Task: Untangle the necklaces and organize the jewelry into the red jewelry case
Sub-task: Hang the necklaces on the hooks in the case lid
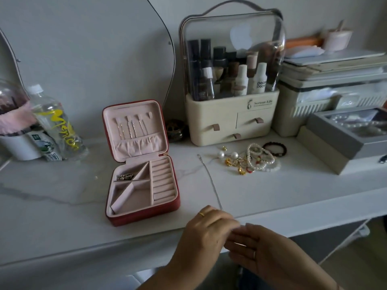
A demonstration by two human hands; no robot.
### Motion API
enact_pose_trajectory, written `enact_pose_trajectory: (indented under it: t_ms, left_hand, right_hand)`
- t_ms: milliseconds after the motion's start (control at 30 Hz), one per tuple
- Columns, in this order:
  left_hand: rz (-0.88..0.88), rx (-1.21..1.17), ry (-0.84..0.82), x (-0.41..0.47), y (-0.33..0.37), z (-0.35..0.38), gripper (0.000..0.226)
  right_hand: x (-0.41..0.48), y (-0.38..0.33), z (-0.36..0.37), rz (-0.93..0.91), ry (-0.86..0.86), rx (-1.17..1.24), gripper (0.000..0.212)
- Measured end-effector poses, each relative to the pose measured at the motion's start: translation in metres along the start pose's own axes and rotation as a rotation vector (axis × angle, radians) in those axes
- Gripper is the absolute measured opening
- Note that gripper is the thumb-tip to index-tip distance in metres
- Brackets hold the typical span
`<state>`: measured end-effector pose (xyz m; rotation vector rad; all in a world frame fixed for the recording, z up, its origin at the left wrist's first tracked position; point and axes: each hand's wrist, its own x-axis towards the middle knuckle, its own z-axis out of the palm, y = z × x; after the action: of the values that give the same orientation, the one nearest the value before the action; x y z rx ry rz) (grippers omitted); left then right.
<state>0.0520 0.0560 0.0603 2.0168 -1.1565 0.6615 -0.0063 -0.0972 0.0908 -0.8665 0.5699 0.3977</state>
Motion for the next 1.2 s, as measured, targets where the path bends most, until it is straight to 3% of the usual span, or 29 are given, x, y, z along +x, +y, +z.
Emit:
enact_pose_trajectory:
  t_ms: [133,333,633,933,1200]
  left_hand:
    - [-0.098,-0.075,0.102,-0.008,0.020,-0.007,0.014]
    - [-0.354,-0.156,0.256,-0.006,0.034,-0.023,0.017]
    - [-0.923,-0.497,0.195,0.006,0.031,-0.033,0.026]
    - [-0.912,-0.486,0.065,0.023,0.003,-0.052,0.036]
    - [-0.910,-0.487,-0.011,0.050,-0.019,-0.059,0.040]
  right_hand:
    - [-0.003,-0.005,0.013,-0.061,-0.170,0.025,0.042]
    - [-0.001,-0.014,0.026,-0.199,-0.178,-0.046,0.026]
    - [0.009,-0.047,0.056,-0.154,-0.153,-0.154,0.005]
    - [0.033,-0.145,0.105,-0.351,-0.152,-0.567,0.014]
    - [0.042,-0.188,0.152,-0.510,-0.151,-0.699,0.012]
